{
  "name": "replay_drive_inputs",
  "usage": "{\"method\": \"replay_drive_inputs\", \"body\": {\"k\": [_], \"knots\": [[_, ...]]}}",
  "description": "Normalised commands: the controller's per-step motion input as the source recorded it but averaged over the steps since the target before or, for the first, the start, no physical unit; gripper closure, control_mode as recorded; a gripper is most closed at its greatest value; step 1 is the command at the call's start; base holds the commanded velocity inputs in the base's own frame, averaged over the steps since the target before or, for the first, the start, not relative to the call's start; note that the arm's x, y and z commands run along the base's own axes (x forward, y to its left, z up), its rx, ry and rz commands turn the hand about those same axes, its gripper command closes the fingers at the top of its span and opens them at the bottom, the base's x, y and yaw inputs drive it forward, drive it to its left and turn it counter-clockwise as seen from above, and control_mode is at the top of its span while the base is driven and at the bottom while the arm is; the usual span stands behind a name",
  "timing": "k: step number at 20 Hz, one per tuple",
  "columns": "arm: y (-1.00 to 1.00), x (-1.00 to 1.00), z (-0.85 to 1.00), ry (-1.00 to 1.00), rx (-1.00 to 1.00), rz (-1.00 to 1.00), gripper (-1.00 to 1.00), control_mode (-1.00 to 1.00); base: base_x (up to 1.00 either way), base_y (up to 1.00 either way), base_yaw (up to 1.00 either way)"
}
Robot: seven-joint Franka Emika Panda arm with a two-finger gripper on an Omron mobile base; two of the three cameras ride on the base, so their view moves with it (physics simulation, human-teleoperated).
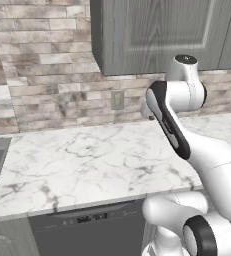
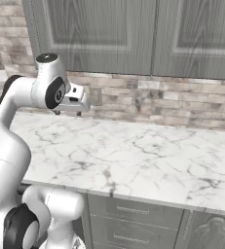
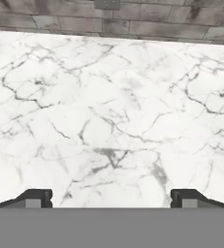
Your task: Open the cabinet, pick the kettle from the cabinet, and place it in the sink.
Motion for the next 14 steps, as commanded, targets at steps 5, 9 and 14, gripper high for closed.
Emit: {"method": "replay_drive_inputs", "body": {"k": [5,9,14], "knots": [[0.20,-0.21,0.19,-0.24,-0.02,0.00,-1.00,-1.00,0.00,0.00,0.00],[0.23,-0.14,0.24,-0.10,-0.03,-0.01,-1.00,-1.00,0.00,0.00,0.00],[0.27,-0.09,0.25,-0.08,-0.06,-0.06,-1.00,-1.00,0.00,0.00,0.00]]}}
